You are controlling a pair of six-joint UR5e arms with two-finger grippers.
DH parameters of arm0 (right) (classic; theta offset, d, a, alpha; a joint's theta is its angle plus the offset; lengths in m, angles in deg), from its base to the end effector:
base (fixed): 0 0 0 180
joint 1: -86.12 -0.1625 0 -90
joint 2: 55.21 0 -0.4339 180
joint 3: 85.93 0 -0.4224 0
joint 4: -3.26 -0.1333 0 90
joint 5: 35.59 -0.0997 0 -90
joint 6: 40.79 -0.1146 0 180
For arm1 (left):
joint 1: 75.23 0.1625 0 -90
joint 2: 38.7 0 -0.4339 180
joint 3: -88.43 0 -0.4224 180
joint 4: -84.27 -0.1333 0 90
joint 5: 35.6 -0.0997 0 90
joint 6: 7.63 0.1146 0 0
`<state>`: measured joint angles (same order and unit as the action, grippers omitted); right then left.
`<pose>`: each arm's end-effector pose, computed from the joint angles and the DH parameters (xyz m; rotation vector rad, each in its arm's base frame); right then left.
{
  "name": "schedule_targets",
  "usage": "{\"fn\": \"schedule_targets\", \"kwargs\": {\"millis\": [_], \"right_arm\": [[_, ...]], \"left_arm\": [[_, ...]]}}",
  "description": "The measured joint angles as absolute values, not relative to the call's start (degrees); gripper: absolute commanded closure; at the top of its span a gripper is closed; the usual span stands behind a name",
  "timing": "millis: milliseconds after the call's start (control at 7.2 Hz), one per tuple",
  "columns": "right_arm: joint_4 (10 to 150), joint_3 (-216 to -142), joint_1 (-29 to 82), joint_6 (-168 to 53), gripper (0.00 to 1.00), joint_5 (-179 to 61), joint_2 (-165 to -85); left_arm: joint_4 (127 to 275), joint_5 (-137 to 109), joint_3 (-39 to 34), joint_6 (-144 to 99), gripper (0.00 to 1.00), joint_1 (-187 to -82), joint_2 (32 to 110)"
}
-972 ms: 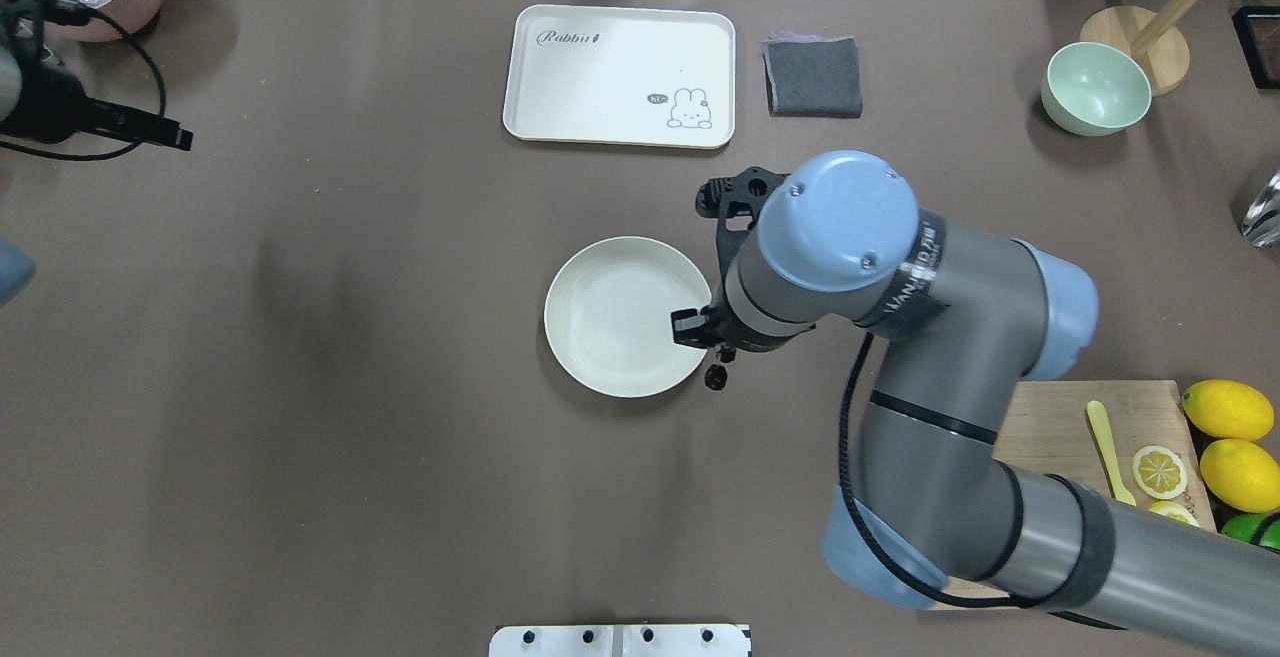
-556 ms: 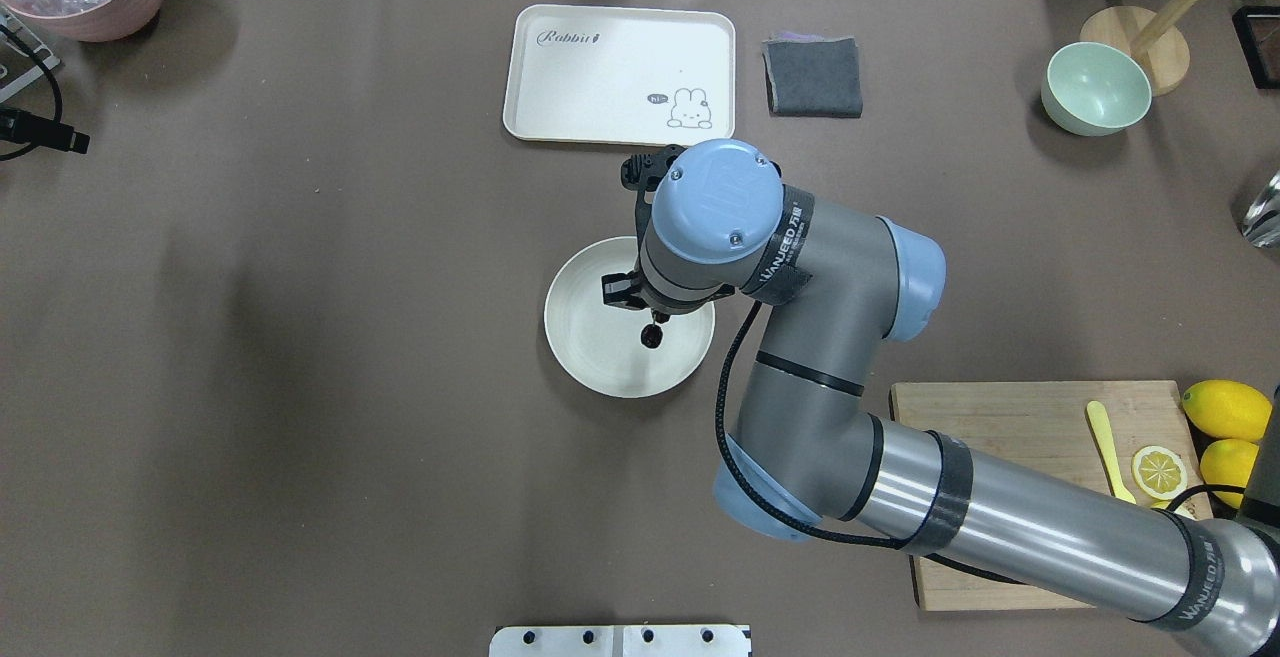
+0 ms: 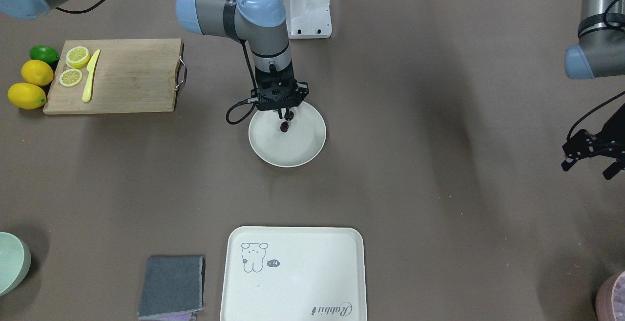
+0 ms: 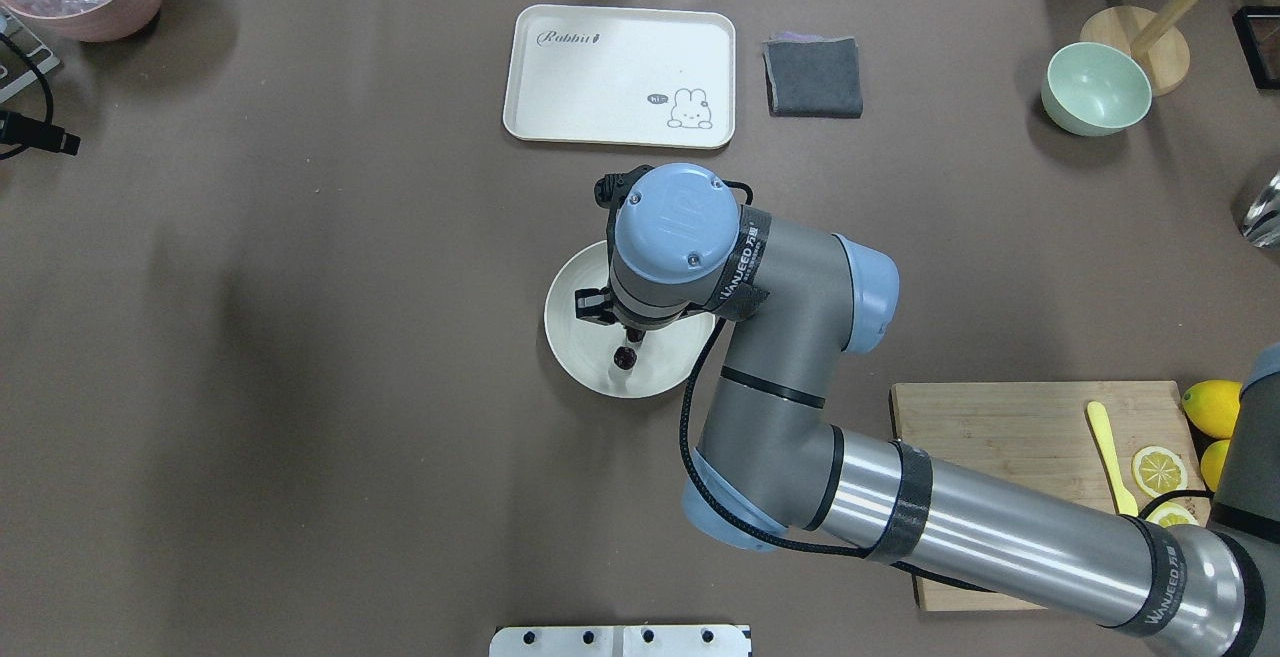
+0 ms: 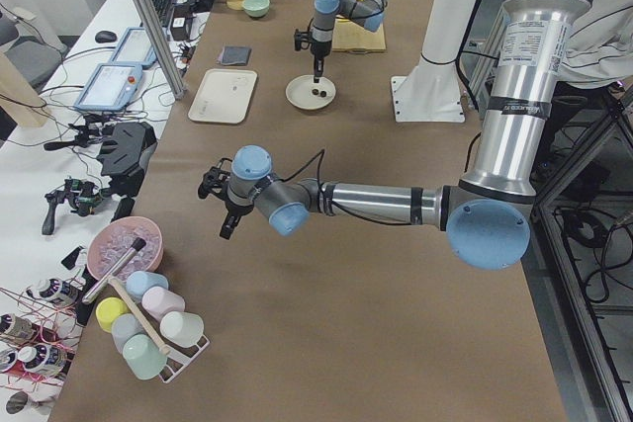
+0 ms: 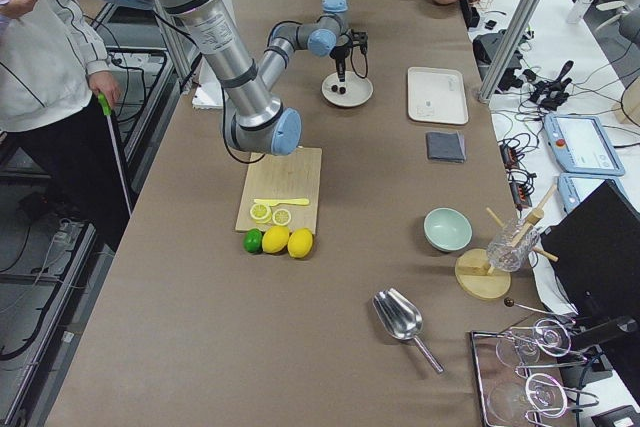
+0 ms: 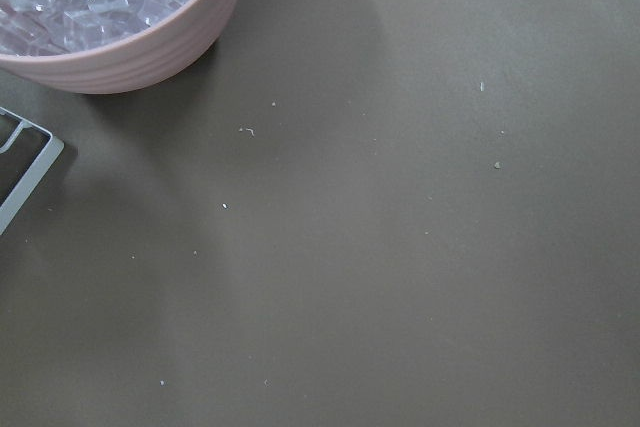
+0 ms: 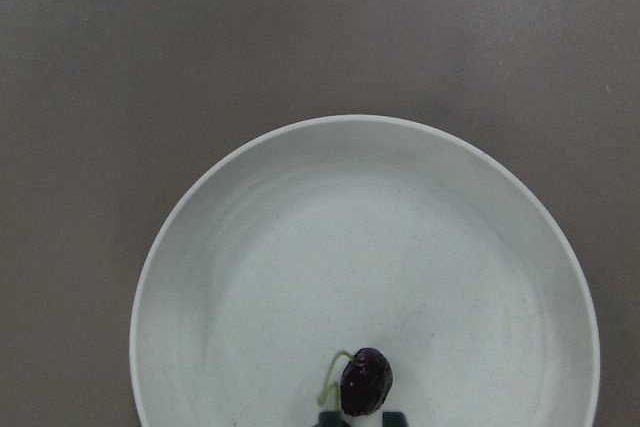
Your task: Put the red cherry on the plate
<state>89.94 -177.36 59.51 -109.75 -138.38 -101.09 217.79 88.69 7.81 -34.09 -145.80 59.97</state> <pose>-0.6201 -0.4314 0.1709 0.1514 -0.8612 -0.0043 0.1432 -0.6125 0.5984 0.4440 0.8059 0.1096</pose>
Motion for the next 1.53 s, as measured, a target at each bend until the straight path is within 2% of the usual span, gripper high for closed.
{"fn": "schedule_targets", "kwargs": {"millis": [278,556,833,1111,1528], "right_arm": [[90.2,-178.4,58.9,-112.4,0.0,-138.5,-101.2],[95.9,-185.5,55.1,-111.8,0.0,-142.6,-104.7],[100.9,-194.8,47.9,-104.8,0.0,-148.7,-114.3],[101.7,-201.1,40.3,-92.6,0.0,-152.9,-125.7],[101.4,-203.5,25.4,-72.1,0.0,-160.9,-140.3]], "left_arm": [[217.9,89.9,7.7,-34.1,0.02,-145.9,59.2],[216.9,91.5,7.8,-32.7,0.02,-148.7,57.5],[211.2,92.9,7.0,-25.1,0.02,-154.2,57.0],[201.7,95.2,3.7,-18.0,0.02,-160.1,56.8],[185.9,95.4,-3.7,-7.8,0.02,-164.3,55.2]]}}
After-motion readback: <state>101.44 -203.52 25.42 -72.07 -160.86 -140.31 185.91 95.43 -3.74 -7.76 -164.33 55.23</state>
